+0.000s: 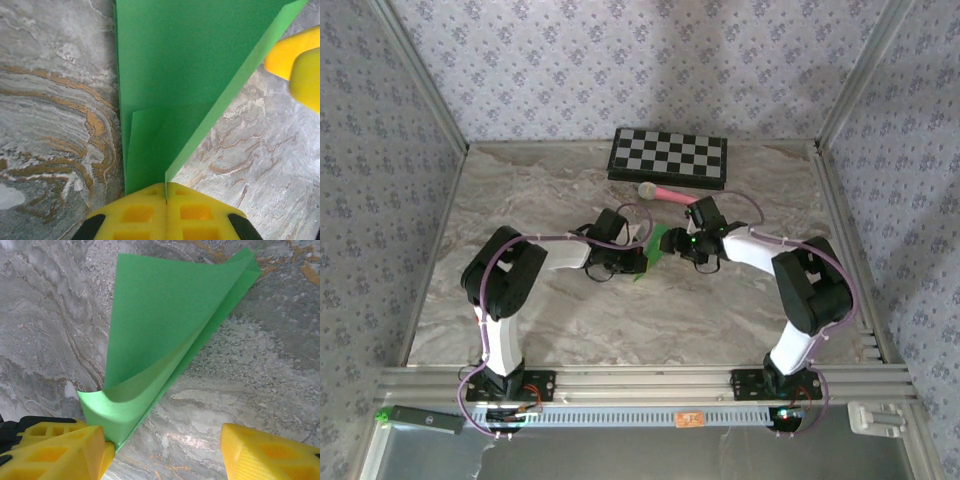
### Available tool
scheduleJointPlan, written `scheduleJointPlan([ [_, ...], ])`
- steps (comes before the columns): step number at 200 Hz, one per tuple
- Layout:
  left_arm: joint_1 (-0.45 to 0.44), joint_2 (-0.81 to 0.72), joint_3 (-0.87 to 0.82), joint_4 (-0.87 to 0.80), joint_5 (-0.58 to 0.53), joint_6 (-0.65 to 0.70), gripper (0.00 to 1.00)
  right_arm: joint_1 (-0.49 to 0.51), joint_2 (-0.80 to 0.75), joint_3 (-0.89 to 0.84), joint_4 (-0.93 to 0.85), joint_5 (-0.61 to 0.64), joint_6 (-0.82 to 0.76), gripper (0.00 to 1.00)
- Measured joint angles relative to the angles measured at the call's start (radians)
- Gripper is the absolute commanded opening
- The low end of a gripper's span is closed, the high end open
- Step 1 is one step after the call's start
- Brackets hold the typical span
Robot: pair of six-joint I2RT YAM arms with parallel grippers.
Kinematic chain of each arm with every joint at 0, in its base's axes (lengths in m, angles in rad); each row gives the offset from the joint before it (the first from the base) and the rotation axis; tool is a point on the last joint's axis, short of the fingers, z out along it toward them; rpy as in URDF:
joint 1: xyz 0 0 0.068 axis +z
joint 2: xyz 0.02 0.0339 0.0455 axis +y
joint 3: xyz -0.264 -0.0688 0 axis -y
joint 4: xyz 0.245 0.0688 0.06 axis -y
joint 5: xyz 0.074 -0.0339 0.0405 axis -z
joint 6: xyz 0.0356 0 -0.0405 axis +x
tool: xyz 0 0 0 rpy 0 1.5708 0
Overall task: Fold a paper plane with a square sheet of paper (pick it up from the middle)
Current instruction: Fold the wing for the fifth time at the center of the table.
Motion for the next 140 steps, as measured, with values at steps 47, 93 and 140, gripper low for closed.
scheduleJointPlan([
  [47,0.0,0.0,0.0,-0.001,0.006,-0.016,0.01,0.011,0.047,0.032,-0.03,0.0,-0.011,0.61],
  [93,0.004,0.0,0.0,-0.002,0.015,-0.038,0.01,0.013,0.084,0.074,-0.066,-0.003,-0.014,0.6],
  [140,0.009,0.001,0.0,-0.002,0.029,-0.053,0.03,0.014,0.107,0.108,-0.107,0.0,-0.015,0.61],
])
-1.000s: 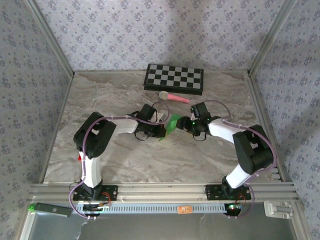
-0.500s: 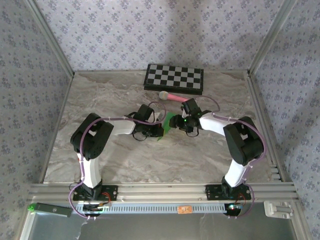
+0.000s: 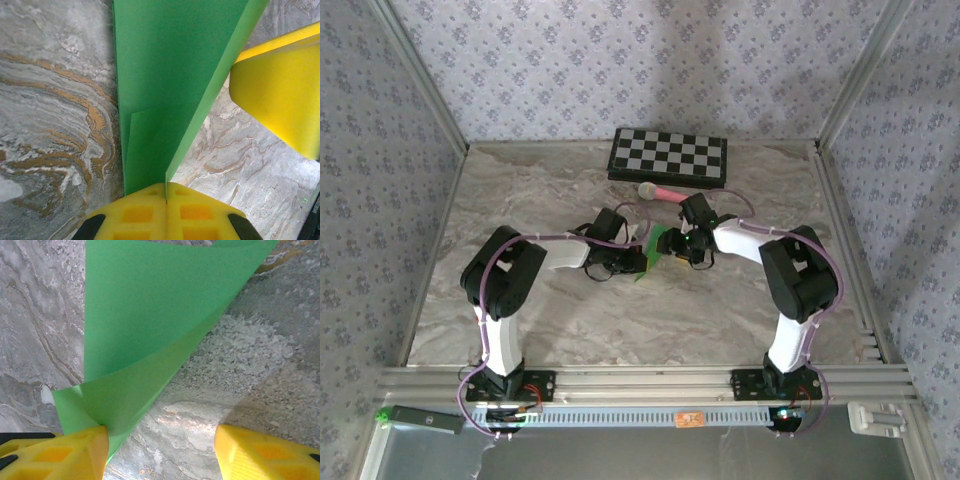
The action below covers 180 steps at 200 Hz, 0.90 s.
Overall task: Fold a paper plane with a square sheet of paper (pick it up from the middle)
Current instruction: Fold the wing for the fifth time at the center of the table.
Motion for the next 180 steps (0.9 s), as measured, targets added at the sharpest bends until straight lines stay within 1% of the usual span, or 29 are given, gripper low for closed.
scheduleJointPlan([
  [67,0.005,0.011,0.0,0.0,0.018,-0.018,0.08,0.019,0.047,0.084,-0.105,0.037,-0.021,0.64],
  [120,0.012,0.011,0.0,0.002,0.03,-0.029,0.13,0.031,0.07,0.125,-0.153,0.061,-0.03,0.68],
  [160,0.012,0.011,0.0,0.002,0.034,-0.035,0.12,0.039,0.085,0.153,-0.188,0.078,-0.037,0.68],
  [180,0.015,0.017,0.0,0.004,0.04,-0.036,0.09,0.042,0.098,0.174,-0.213,0.086,-0.037,0.68],
])
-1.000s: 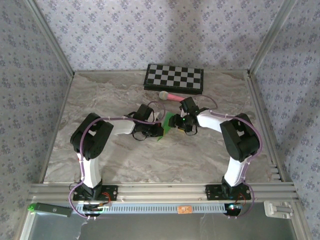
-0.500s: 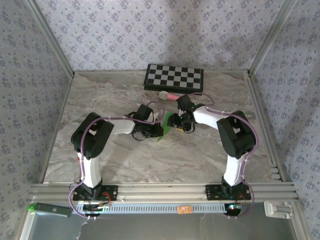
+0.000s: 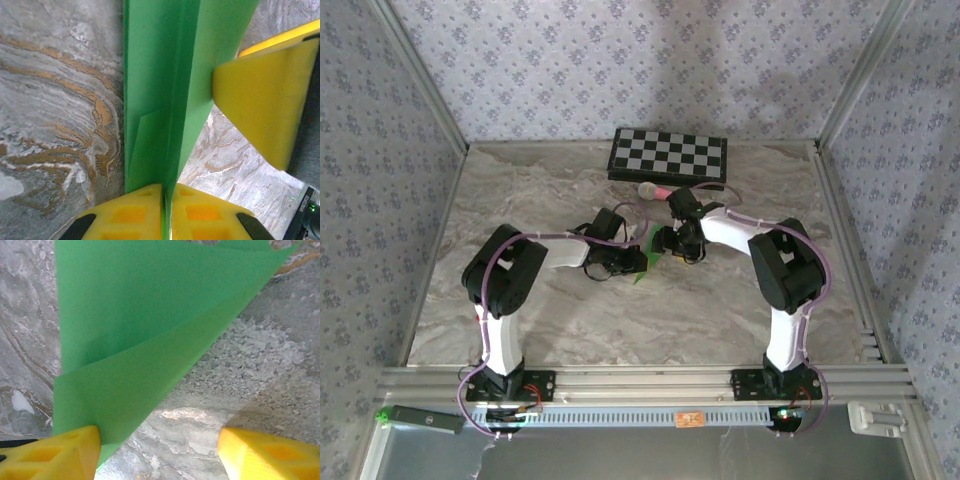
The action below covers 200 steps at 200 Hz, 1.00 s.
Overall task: Fold a paper plane with a square sheet of paper (pick it up from the middle)
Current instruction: Fold the wing for the fifth time at the center of the table.
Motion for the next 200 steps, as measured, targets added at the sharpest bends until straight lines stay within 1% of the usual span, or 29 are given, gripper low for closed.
scheduleJointPlan([
  [93,0.011,0.008,0.0,0.003,0.023,-0.021,0.05,-0.002,-0.008,0.0,-0.002,-0.011,0.0,0.69],
  [126,0.023,0.008,-0.017,0.032,0.038,-0.039,0.05,-0.023,-0.089,-0.112,0.122,-0.047,0.0,0.69],
  [152,0.032,0.008,-0.03,0.055,0.054,-0.053,0.05,-0.067,-0.189,-0.229,0.25,-0.107,0.007,0.68],
  [160,0.034,0.008,-0.032,0.06,0.057,-0.058,0.05,-0.079,-0.217,-0.261,0.293,-0.129,0.014,0.66],
  [174,0.037,0.009,-0.034,0.065,0.063,-0.062,0.05,-0.094,-0.244,-0.301,0.37,-0.172,0.029,0.58],
  [200,0.041,0.013,-0.035,0.072,0.072,-0.069,0.05,-0.089,-0.224,-0.322,0.504,-0.262,0.067,0.4],
])
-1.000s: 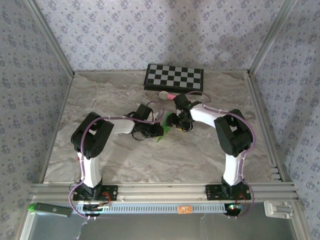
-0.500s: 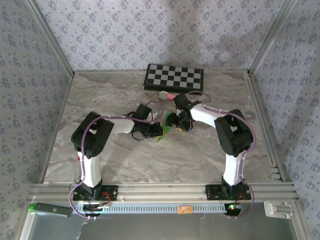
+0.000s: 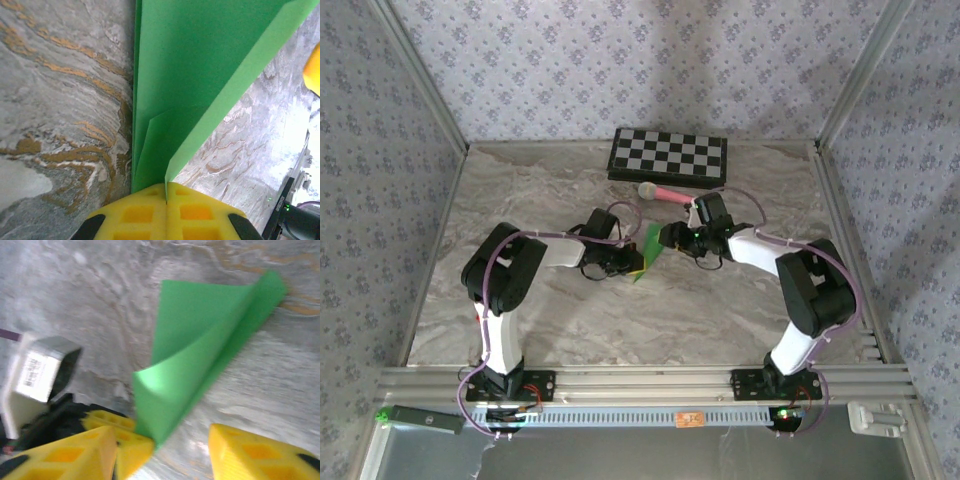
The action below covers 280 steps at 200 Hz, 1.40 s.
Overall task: Fold a paper plane with a square sheet of paper (pick it up from the middle)
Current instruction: Fold the wing for the fifth time at the center of the table.
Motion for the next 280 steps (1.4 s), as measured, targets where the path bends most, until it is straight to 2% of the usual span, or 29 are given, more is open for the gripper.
scheduleJointPlan([
  [23,0.0,0.0,-0.004,0.007,0.003,-0.007,0.05,0.012,0.058,0.002,0.101,-0.064,0.027,0.3],
  [64,0.002,0.0,-0.01,0.021,0.011,-0.011,0.05,0.032,0.154,0.014,0.167,-0.117,0.044,0.26],
  [181,0.006,0.0,-0.012,0.026,0.018,-0.018,0.08,0.045,0.248,0.074,0.191,-0.161,0.047,0.23],
  [280,0.006,0.0,-0.016,0.032,0.017,-0.018,0.05,0.044,0.23,0.069,0.19,-0.155,0.046,0.23],
])
